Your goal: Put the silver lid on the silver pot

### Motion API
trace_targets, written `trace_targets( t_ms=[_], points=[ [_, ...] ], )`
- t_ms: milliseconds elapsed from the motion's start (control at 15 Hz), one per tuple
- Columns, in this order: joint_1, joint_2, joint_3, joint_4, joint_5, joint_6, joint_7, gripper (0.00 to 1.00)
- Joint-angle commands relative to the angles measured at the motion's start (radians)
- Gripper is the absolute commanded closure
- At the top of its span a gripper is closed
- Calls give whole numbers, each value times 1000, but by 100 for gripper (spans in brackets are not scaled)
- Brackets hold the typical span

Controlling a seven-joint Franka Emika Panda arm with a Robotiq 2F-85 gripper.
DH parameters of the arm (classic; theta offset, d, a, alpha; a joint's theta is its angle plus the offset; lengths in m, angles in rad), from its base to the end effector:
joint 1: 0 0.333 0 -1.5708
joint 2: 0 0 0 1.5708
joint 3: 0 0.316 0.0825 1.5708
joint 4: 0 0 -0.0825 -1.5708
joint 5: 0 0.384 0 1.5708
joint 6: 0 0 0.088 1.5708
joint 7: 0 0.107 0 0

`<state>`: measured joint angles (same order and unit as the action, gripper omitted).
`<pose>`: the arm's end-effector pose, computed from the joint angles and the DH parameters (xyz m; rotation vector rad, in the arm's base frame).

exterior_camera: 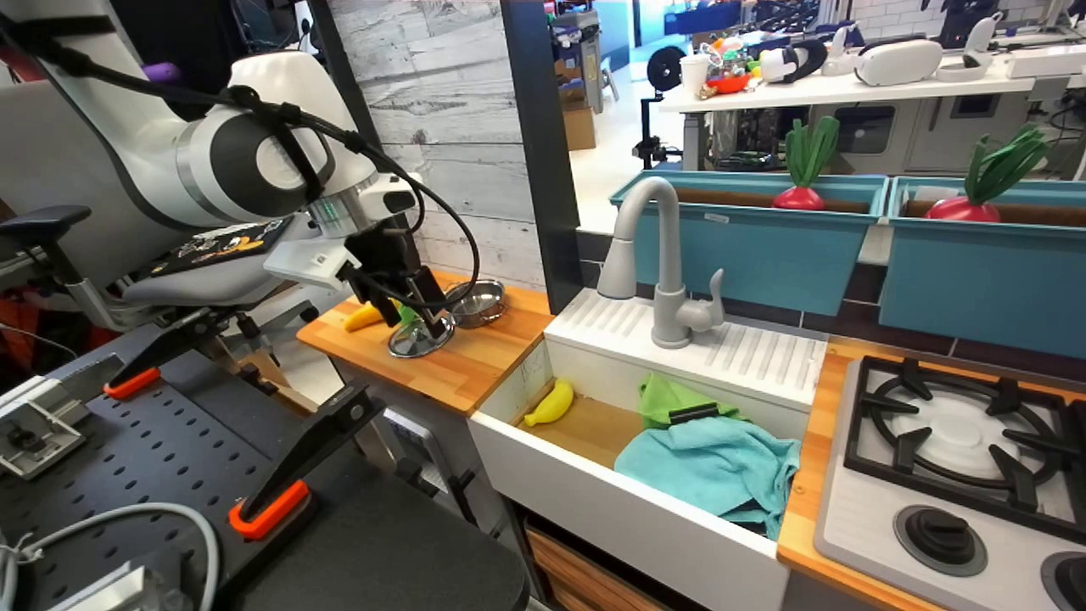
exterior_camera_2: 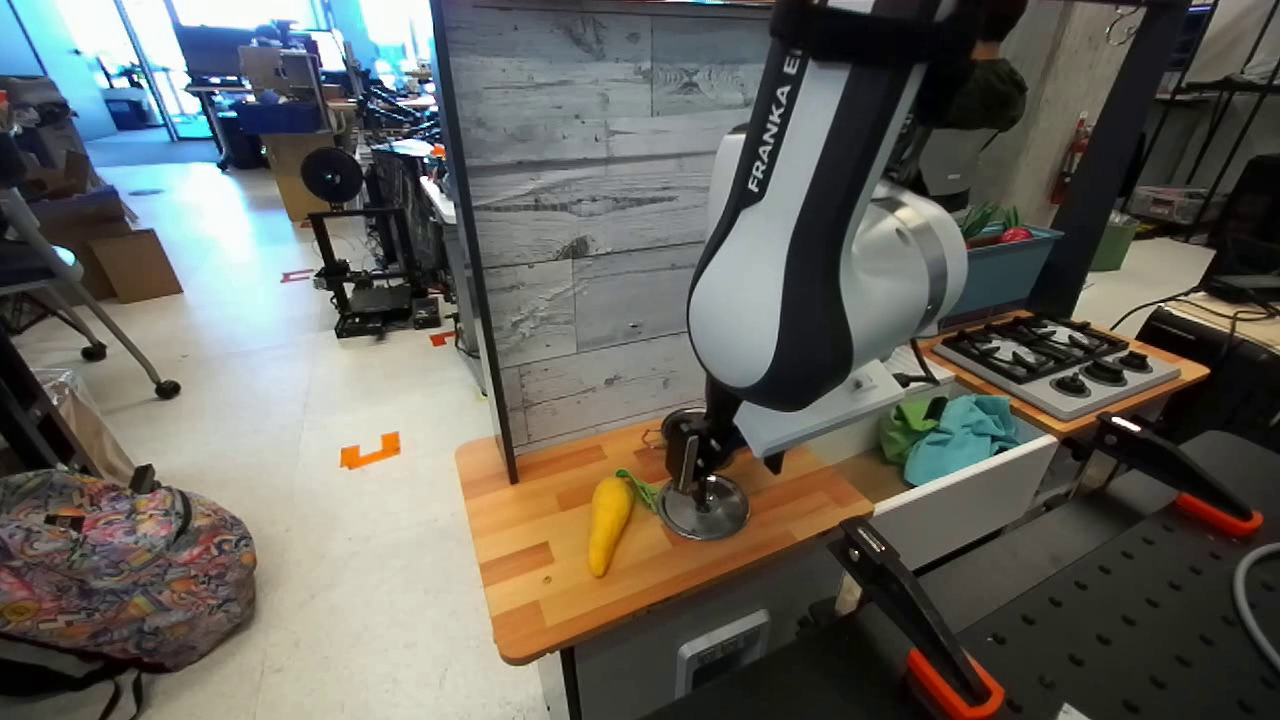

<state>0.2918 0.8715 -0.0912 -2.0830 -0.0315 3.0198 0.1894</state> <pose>0.5328 0.1058 0.0120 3.0778 0.1187 0.1239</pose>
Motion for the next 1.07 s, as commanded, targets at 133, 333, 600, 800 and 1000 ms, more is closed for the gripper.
trace_targets(
  t_ms=[133, 333, 600, 800, 1000],
  points=[
    [0, 15, 0, 43, 4, -43, -15, 0],
    [-15, 26, 14, 61, 0, -45, -31, 0],
    [-40, 46, 43, 87, -3, -55, -62, 0],
    [-41, 53, 49, 100, -7, -67, -79, 26],
    [-40, 59, 49, 109, -10, -74, -88, 51]
  ],
)
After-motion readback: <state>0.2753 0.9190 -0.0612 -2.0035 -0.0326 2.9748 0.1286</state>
